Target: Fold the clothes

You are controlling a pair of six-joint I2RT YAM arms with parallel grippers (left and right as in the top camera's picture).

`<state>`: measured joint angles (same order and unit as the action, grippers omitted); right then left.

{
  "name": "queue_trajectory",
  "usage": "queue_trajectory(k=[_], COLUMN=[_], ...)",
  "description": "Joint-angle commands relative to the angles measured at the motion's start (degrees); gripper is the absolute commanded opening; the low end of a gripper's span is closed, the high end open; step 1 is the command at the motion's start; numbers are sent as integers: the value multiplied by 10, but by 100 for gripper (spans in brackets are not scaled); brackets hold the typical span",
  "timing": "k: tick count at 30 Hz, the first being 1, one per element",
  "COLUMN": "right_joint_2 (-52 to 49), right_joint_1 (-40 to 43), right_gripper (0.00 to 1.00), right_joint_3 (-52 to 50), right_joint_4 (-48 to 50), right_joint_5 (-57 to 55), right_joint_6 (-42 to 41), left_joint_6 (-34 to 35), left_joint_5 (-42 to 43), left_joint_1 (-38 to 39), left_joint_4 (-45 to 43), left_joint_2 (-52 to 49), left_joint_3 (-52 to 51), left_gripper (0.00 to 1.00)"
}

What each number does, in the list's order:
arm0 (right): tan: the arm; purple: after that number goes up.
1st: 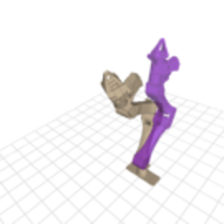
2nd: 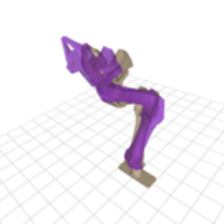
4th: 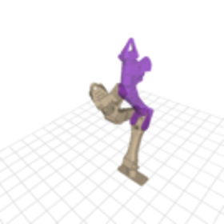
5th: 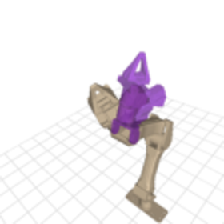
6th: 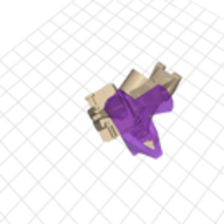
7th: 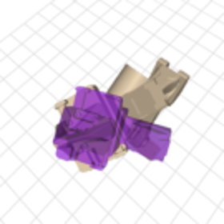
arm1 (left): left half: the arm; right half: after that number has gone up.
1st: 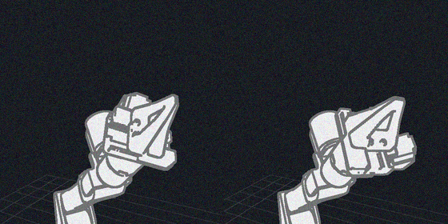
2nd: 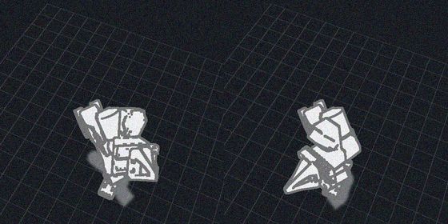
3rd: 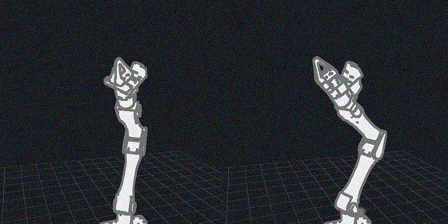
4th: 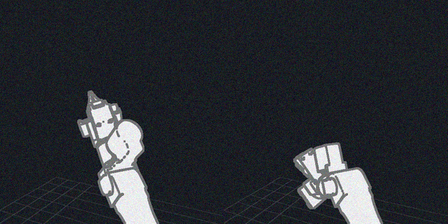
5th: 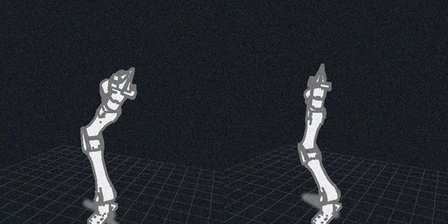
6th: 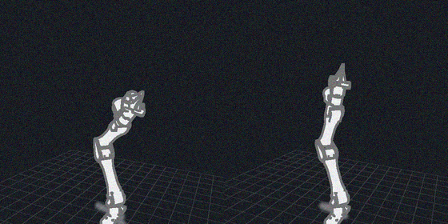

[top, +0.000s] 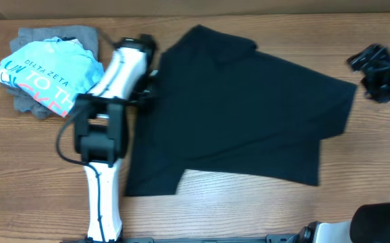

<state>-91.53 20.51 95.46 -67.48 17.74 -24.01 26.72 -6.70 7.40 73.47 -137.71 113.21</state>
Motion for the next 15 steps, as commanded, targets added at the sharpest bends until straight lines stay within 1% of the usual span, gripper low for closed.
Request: queue_trajectory(k=[1,2,4,5,8,9,10,11,12,13,15], right_joint_2=[-22,-27,-34,-38,-49,-57,-59,-65,-70,-76,-90], right_joint_1=[-20,-23,-24,-23,-23,-23,-23,-23,-23,-23,-23], right_gripper=[69,69,70,69,68,60,58,52,48,47,47], right_joint_3=[-71,-93,-144,-169,-235,-266,-270,-284,-295,-307,-322], right_joint_4=[3,11,37,56,128,173,181,207,231,265,322], right_joint_5=[-34,-36,-39,-39,-40,-40,-40,-40,-40,-40,-43], right_joint_6=[2,2,2,2,3,2,2,2,2,2,0], left_joint_6=[45,45,34,28,14,3,1,-2,-7,-14,-27], left_joint_5=[-1,2,2,2,2,3,3,4,4,6,11], left_joint_1=[-54,-58,-60,-60,-56,-53,-52,-51,-49,-47,-41], left_joint_4=[-2,-1,-1,-2,-8,-13,-14,-16,-17,-19,-19], left_joint_2=[-20,-16,-7,1,34,57,64,79,96,112,143], left_joint_3=[-9,-9,-9,-9,-9,-9,-9,-9,-9,-9,-9], left_gripper=[4,6,15,18,31,36,38,41,44,46,49])
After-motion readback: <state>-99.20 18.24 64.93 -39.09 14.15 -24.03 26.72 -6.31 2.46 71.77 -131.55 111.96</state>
